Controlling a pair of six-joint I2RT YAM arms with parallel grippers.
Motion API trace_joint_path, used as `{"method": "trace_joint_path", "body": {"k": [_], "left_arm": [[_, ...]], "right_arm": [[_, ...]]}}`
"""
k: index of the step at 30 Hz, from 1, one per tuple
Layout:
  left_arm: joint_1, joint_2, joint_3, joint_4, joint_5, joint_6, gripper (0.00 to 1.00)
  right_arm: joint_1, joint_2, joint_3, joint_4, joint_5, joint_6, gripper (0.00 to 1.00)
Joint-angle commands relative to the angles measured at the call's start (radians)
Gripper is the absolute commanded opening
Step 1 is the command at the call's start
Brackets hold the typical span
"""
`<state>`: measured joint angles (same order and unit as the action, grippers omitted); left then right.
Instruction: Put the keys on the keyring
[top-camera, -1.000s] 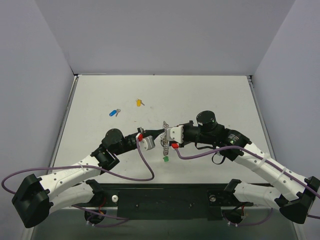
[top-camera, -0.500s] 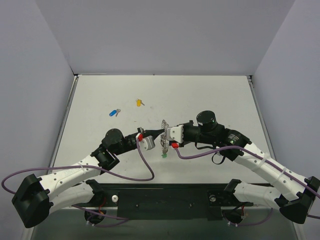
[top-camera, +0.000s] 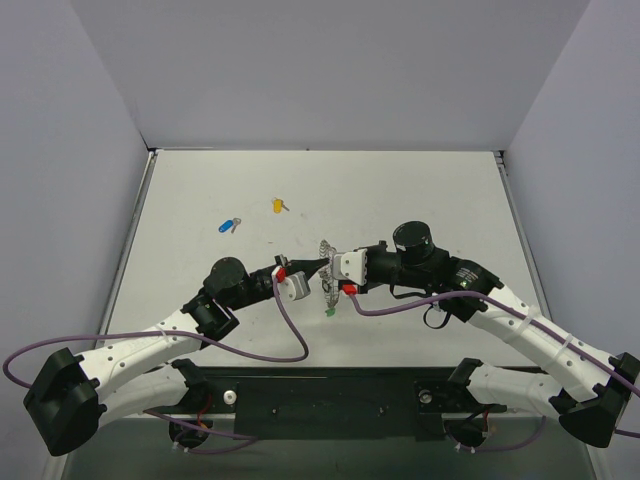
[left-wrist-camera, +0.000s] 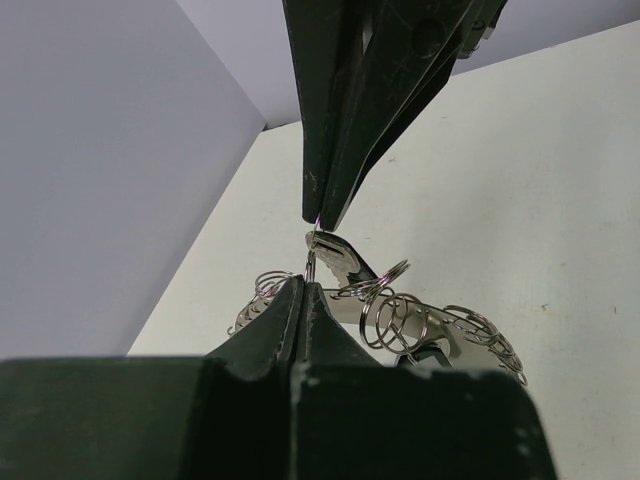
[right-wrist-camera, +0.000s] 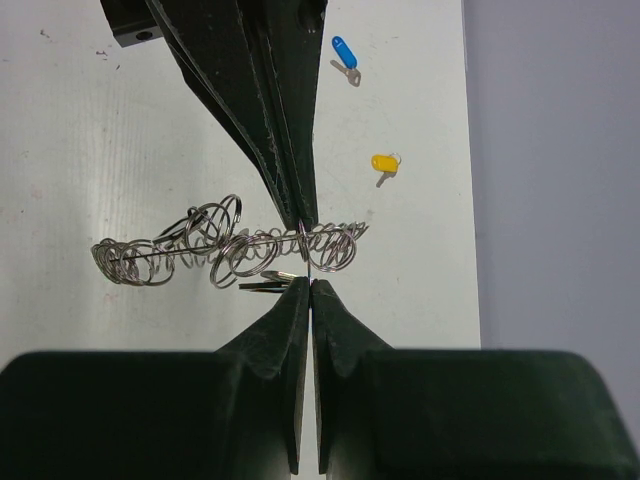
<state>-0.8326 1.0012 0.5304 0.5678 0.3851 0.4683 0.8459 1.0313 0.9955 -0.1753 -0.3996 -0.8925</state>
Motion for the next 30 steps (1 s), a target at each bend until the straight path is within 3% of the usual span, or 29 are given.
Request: {"method": "trace_joint_path", "body": {"k": [1,30], "left_arm": [[-0.005,-0.021,0.011,0.06,0.003,0.013,0.0],[-0.008,-0.021,0.01,0.069,0.031,0.0,0.0]], "right_arm": [[0.009,0.003,0.002,0.036,-0.015,0.015,0.0],[0.013,0.015,-0.001,0.069,-0.021,0.049,0.0]]}}
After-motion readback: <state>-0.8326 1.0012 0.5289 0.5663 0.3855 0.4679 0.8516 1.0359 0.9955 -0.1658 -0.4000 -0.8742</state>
